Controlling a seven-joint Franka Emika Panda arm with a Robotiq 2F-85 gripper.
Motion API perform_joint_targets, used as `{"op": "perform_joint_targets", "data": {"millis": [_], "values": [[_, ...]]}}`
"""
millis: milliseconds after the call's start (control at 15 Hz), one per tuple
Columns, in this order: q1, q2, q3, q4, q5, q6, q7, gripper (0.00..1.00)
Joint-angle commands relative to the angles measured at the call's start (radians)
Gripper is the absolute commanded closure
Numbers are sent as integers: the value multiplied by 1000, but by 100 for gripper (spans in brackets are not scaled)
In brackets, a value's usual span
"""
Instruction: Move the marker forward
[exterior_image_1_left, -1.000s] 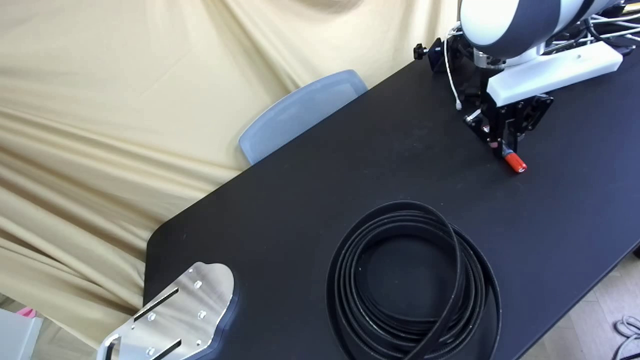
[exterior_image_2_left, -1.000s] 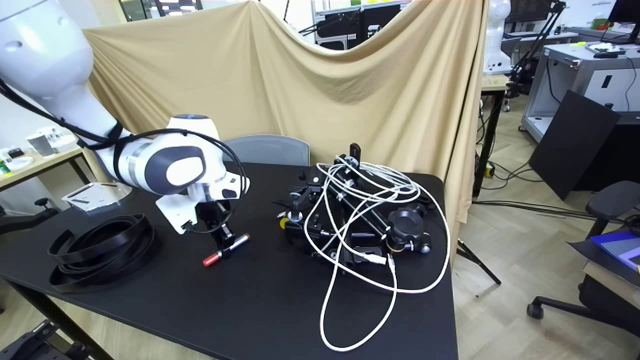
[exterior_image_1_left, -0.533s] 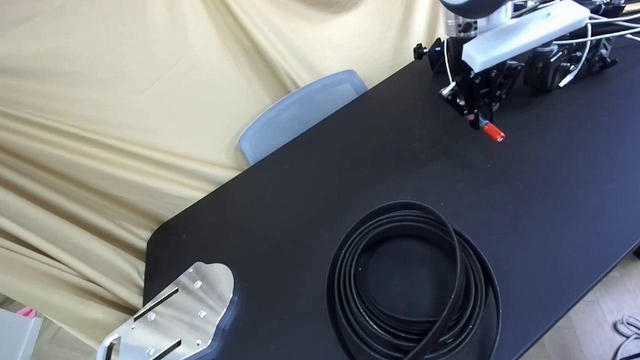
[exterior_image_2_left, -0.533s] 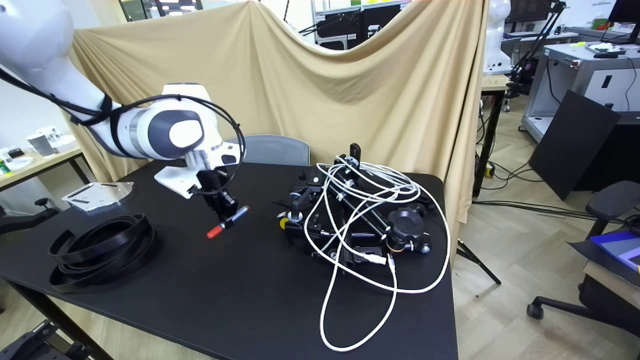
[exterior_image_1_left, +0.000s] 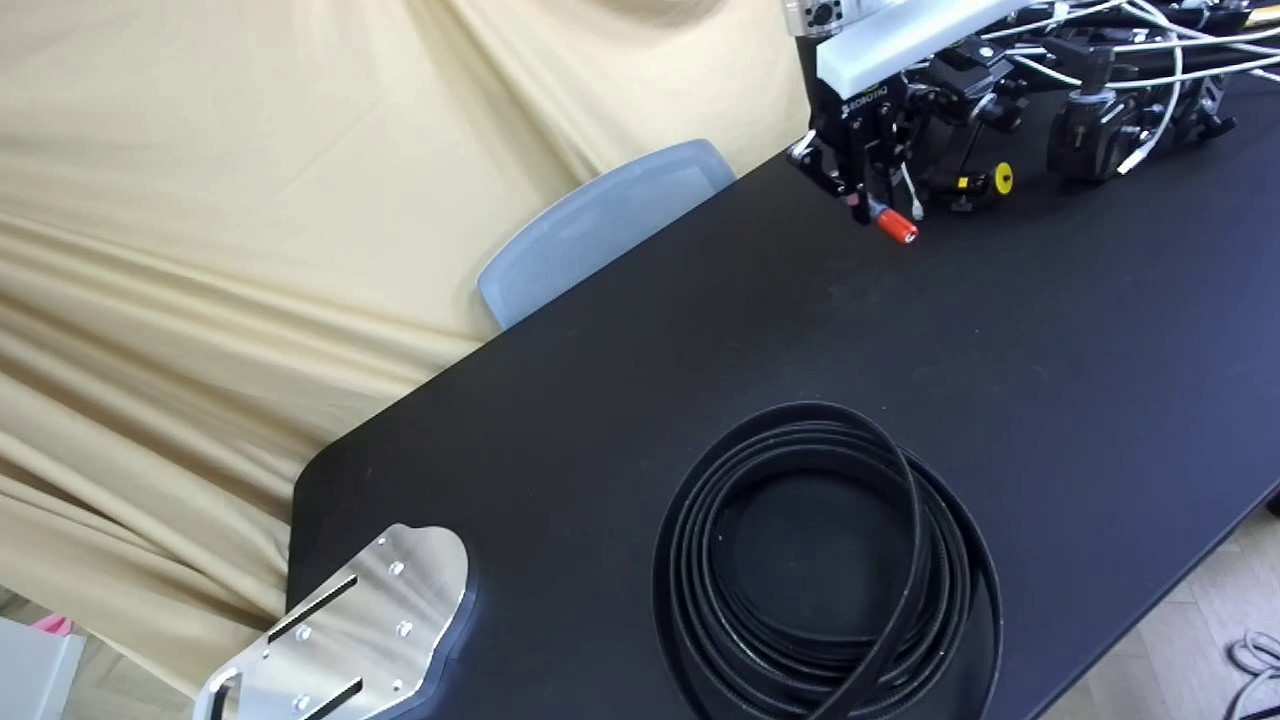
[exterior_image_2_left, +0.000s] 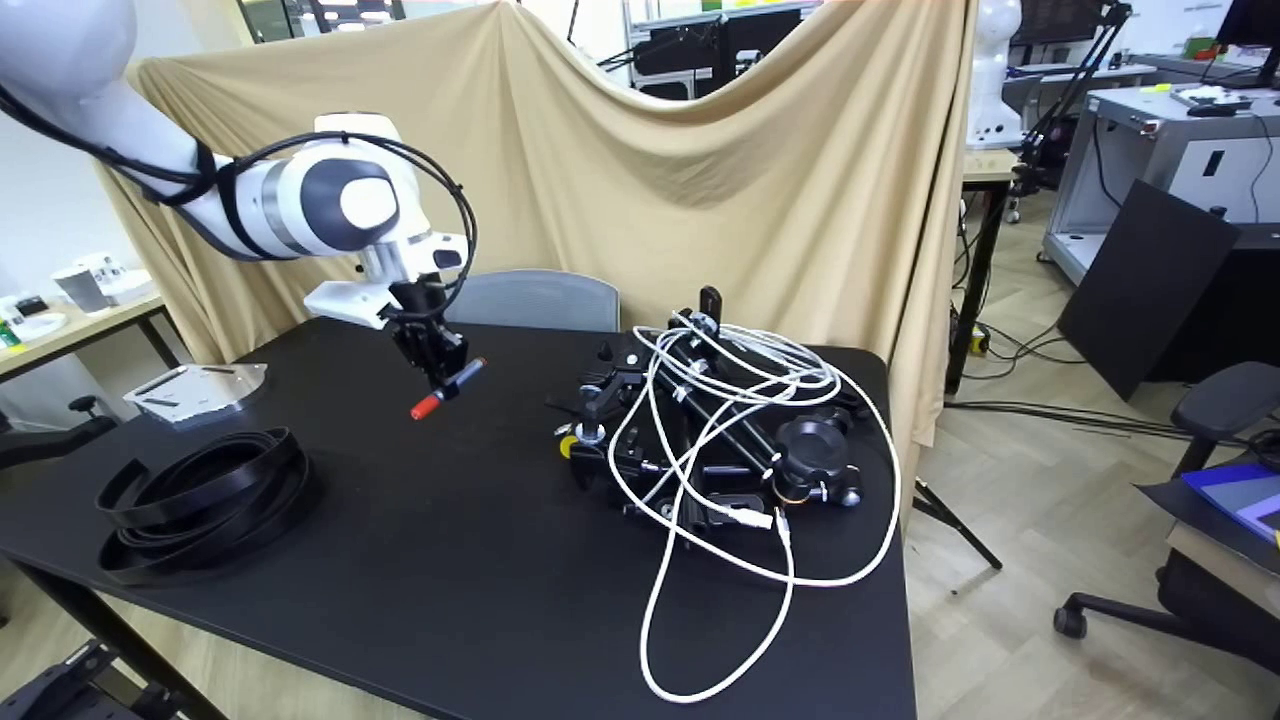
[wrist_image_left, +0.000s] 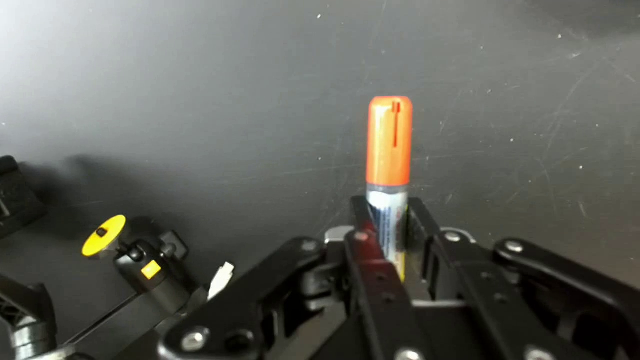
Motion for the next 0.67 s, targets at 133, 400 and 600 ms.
{"op": "perform_joint_targets", "data": {"millis": [133,400,600], "values": [[-14,143,-8,166,-21,-76,-34,95],[-22,230,-8,235,-17,-110,-69,95],[-20,279,-11,273,-18,-113,-79,95]]}}
